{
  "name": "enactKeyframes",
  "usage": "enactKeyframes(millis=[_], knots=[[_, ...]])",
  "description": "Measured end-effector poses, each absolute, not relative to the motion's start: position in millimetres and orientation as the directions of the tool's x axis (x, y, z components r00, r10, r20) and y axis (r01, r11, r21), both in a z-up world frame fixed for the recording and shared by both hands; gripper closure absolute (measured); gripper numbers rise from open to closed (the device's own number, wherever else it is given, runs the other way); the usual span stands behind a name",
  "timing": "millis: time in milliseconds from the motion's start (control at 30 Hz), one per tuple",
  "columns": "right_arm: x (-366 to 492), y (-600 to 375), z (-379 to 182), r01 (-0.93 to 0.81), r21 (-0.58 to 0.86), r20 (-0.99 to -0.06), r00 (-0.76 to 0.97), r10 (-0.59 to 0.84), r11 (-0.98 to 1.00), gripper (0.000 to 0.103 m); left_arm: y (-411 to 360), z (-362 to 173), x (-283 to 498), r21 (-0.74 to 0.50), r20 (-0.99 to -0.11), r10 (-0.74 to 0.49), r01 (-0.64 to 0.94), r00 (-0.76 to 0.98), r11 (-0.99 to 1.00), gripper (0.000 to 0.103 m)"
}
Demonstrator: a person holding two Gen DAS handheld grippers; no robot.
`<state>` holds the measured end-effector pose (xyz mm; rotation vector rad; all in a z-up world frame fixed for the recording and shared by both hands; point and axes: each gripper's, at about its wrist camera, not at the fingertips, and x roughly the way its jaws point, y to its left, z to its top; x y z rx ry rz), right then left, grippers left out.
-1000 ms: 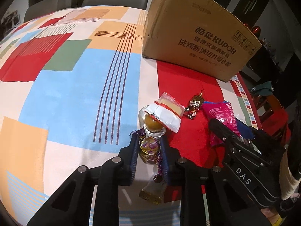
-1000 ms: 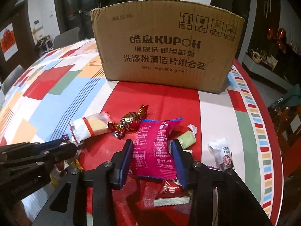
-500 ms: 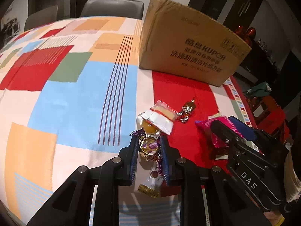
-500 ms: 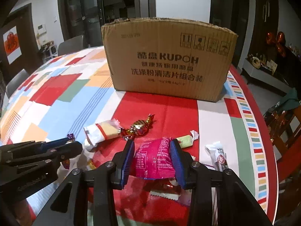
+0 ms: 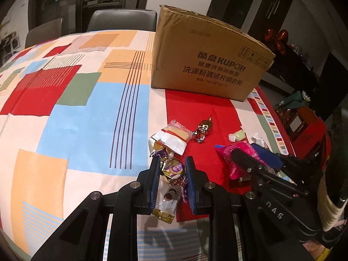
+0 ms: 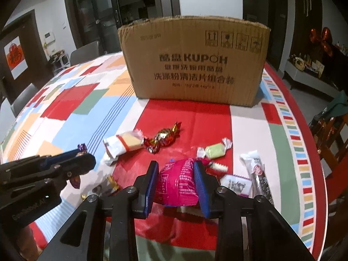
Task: Organize snacks
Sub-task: 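Grasp the purple-wrapped candy with the left tool while the right tool grasps the pink packet, then carry both snacks into the cardboard box and open both tools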
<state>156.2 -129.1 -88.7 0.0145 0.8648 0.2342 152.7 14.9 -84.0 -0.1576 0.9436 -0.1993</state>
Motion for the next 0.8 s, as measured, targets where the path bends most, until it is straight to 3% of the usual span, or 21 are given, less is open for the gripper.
enactKeyframes(millis=[367, 800], knots=[[167, -119, -107, -0.222, 0.139, -0.802, 0.546, 0.241, 0.965, 0.062, 14, -87, 153, -0.227, -0.788, -0.247, 0.106, 0.564, 0.968, 0.08], [158, -110, -97, -0.241, 0.083, -0.778, 0.59, 0.214, 0.967, 0.068, 13, -81, 154, -0.201, -0.78, -0.243, 0.136, 0.577, 0.97, 0.08]])
